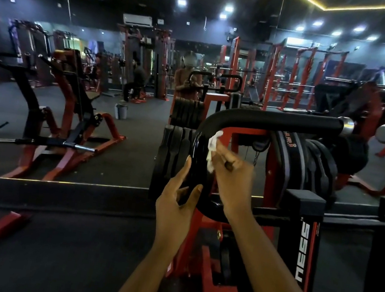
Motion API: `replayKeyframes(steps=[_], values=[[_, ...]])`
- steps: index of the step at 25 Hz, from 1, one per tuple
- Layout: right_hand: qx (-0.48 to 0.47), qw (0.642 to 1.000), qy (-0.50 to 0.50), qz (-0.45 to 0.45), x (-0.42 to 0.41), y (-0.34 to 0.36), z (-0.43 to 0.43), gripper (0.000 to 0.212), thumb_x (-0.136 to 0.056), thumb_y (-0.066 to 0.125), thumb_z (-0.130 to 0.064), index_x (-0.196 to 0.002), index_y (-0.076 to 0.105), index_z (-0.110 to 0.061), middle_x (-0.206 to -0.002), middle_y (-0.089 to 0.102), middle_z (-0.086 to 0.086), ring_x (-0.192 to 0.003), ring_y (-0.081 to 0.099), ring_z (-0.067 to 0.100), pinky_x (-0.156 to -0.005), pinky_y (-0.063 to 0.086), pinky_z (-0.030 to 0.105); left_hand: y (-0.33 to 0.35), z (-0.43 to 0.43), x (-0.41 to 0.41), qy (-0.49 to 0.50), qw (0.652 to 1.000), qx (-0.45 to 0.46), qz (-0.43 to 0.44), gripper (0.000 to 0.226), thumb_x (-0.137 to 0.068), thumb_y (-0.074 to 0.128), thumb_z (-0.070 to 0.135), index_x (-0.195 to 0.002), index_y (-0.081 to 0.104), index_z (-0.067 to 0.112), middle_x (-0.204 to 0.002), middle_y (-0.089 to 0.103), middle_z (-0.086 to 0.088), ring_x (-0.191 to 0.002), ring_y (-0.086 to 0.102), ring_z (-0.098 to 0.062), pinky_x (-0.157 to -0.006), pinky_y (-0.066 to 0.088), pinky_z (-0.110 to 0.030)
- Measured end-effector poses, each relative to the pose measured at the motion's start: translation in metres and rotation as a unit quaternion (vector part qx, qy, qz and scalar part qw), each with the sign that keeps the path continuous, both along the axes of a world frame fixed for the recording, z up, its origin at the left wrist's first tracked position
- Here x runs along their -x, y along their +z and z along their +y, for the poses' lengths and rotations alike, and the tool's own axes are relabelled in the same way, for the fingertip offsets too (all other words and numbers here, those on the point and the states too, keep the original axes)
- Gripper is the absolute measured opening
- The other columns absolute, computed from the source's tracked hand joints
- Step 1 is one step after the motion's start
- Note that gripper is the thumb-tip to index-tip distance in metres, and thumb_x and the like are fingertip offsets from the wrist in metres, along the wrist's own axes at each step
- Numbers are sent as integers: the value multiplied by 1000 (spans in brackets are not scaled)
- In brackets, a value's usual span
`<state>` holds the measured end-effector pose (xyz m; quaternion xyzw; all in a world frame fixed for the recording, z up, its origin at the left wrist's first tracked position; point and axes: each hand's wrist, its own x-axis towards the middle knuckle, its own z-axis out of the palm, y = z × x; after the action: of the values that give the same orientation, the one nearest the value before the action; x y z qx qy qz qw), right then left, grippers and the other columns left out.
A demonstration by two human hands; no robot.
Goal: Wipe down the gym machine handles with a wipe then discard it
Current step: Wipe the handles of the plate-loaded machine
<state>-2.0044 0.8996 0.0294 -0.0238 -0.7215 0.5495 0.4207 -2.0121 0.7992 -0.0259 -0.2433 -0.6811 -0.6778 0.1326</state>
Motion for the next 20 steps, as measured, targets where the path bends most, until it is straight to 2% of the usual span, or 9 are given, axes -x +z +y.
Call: replayKeyframes(steps=[2,4,7,10,13,15,17,19,20], values=[[-50,998,12,-21,-15,-16,-1,28,-88,59,-12,-108,57,-31,-67,63,-11,-61,60,-3,-62,46,8,0,0,0,3,1000,0,0,58,-88,60,15,-125,35,52,-115,53,28,-105,57,8,-92,44,-11],[-78,994,42,-56,-27,-29,7,28,-87,58,-9,-110,61,-25,-70,65,-11,-61,60,-6,-61,45,6,0,0,0,4,1000,-3,3,57,-88,60,17,-125,35,52,-117,53,25,-104,55,12,-88,41,-4],[-123,980,64,-142,-26,-28,28,26,-87,59,-9,-112,65,-17,-86,68,-8,-72,61,-10,-71,50,9,0,0,-1,-1,1000,-17,-3,56,-87,60,18,-125,36,51,-131,53,12,-113,54,3,-83,42,-3],[-9,983,113,-143,-4,3,33,24,-88,57,-10,-109,65,-17,-93,68,-8,-72,61,-11,-70,49,9,1,1,-4,1,1000,-8,-7,55,-88,59,21,-123,33,55,-142,44,11,-127,44,-4,-81,39,2],[55,973,192,-113,18,24,24,17,-89,54,-9,-97,69,-13,-91,72,2,-85,68,10,-81,53,25,4,1,-7,16,1000,14,-5,55,-89,58,22,-121,30,57,-135,43,17,-120,44,3,-77,37,6],[63,969,206,-124,18,14,25,18,-90,54,-11,-100,69,-12,-95,72,3,-91,68,14,-87,52,31,4,0,-7,25,999,21,-1,55,-89,58,23,-120,30,58,-127,39,21,-114,45,7,-76,41,1],[21,966,206,-154,7,-3,30,17,-91,54,-14,-101,68,-15,-94,71,0,-93,66,11,-92,49,32,5,0,-8,28,999,25,1,54,-88,58,25,-121,30,57,-126,36,20,-115,45,4,-75,41,-4],[-70,961,187,-191,-5,-15,34,16,-91,55,-15,-98,68,-14,-90,71,0,-91,66,10,-92,49,27,5,0,-8,27,999,29,-3,54,-89,57,26,-122,29,58,-126,35,20,-116,43,2,-72,41,0],[-119,954,170,-214,-10,-16,37,17,-90,56,-14,-102,68,-12,-94,71,2,-92,65,9,-91,48,22,5,1,-8,26,999,28,-4,54,-89,57,26,-122,28,59,-126,35,19,-116,43,2,-71,40,2]])
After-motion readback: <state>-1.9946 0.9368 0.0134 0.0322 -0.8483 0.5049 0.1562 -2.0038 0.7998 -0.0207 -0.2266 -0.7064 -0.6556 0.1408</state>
